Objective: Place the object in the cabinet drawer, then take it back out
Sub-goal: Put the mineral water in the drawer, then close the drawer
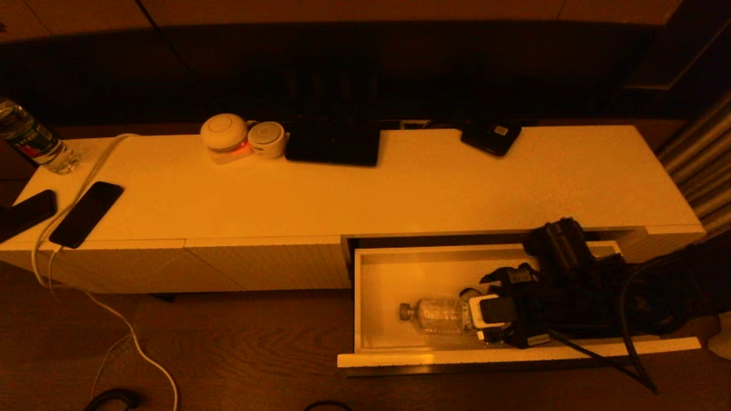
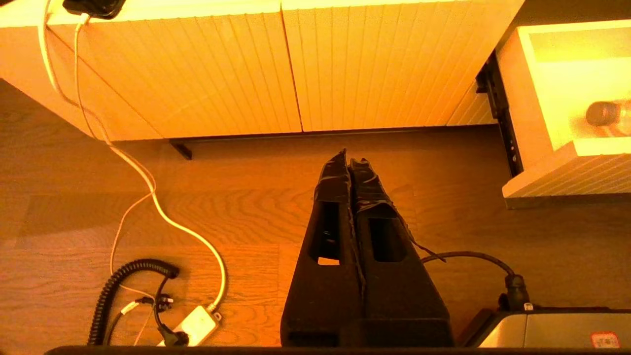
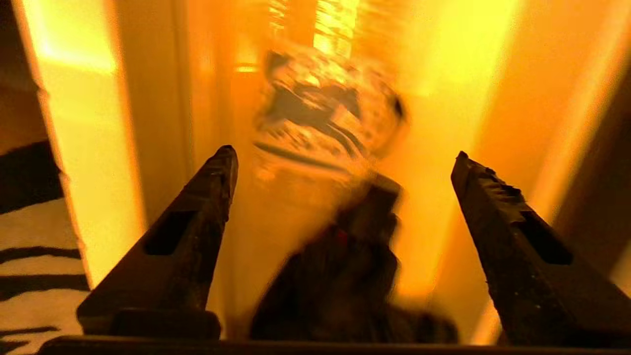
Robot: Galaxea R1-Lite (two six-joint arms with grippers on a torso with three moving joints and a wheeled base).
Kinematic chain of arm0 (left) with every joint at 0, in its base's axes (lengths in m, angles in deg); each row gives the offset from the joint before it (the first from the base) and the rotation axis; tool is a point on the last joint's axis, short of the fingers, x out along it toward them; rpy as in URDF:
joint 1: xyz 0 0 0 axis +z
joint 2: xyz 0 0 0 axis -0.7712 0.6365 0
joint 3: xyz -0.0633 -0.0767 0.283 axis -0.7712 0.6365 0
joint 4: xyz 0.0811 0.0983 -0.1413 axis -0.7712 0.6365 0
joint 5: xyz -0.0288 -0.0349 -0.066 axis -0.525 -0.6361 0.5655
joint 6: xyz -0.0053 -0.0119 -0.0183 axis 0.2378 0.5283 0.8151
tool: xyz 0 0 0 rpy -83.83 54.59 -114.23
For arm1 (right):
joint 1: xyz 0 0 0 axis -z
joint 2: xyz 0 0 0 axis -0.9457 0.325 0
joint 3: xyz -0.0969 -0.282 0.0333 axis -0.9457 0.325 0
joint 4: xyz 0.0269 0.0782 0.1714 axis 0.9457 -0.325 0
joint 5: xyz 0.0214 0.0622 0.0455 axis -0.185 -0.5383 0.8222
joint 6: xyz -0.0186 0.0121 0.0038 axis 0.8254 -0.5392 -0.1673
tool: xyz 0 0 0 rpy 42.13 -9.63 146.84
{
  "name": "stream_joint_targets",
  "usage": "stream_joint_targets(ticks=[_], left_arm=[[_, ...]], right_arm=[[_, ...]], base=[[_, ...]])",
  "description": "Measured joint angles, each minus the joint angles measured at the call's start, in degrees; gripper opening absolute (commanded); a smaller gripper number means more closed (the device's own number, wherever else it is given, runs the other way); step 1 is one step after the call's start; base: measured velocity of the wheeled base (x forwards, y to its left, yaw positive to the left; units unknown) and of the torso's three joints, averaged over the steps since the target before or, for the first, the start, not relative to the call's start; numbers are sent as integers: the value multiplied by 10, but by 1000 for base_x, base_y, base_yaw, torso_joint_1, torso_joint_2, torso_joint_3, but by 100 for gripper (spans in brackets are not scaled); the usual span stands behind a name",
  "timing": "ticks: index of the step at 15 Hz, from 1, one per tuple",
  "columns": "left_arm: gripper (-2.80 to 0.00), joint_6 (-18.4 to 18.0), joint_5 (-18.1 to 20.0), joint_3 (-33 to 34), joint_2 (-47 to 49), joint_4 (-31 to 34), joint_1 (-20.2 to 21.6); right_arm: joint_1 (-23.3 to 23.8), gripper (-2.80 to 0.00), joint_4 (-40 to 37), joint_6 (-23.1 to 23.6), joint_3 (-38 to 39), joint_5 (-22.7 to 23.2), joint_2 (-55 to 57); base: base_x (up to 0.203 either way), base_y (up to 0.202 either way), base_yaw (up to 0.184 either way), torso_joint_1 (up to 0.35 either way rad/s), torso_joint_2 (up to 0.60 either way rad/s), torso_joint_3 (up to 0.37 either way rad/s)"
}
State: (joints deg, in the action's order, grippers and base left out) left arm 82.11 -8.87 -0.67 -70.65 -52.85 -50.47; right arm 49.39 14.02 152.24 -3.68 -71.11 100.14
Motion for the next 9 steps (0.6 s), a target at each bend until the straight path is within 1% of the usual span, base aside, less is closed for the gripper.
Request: stream_joint_targets(ticks=[5,7,9], left_arm=[[-280,0,0,0,0,0,0],[-280,0,0,0,0,0,0],[-280,0,0,0,0,0,0]], right_arm=[[34,0,-52,-16,8,1,-106],[40,0,-58,-48,13,0,-147],[41,0,-87,-89,18,0,-191]], base=[[0,0,0,0,0,0],[0,0,0,0,0,0],[0,0,0,0,0,0]])
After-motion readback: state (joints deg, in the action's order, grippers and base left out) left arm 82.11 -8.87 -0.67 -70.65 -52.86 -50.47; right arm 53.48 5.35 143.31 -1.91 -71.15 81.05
